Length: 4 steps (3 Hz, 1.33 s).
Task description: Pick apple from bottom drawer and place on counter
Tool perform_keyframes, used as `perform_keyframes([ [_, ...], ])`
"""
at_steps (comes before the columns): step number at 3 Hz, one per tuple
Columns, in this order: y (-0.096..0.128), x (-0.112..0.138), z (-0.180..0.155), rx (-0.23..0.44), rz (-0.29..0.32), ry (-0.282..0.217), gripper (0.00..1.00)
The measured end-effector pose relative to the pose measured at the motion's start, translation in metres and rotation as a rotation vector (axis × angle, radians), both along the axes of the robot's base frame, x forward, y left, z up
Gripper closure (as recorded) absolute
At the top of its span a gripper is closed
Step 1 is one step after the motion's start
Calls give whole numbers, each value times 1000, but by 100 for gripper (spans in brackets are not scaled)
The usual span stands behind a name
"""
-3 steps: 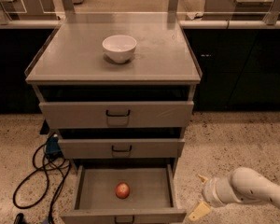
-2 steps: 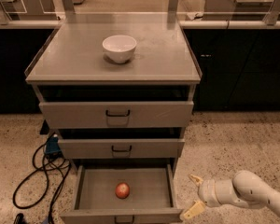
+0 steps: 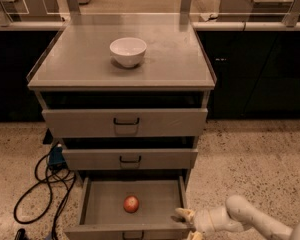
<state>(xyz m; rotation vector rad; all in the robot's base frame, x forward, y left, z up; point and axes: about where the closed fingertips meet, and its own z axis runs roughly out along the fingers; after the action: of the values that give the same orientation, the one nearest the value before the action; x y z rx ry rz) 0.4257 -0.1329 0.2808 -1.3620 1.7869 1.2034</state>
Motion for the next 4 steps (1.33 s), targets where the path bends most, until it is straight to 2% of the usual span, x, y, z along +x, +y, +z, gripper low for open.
perform_keyframes([
  [1,16,-26,-26,60,22,64,0],
  [2,17,-27,-26,60,22,65,0],
  [3,29,-17,-28,72,23,38,0],
  [4,73,17,-41,76,-12,-33,0],
])
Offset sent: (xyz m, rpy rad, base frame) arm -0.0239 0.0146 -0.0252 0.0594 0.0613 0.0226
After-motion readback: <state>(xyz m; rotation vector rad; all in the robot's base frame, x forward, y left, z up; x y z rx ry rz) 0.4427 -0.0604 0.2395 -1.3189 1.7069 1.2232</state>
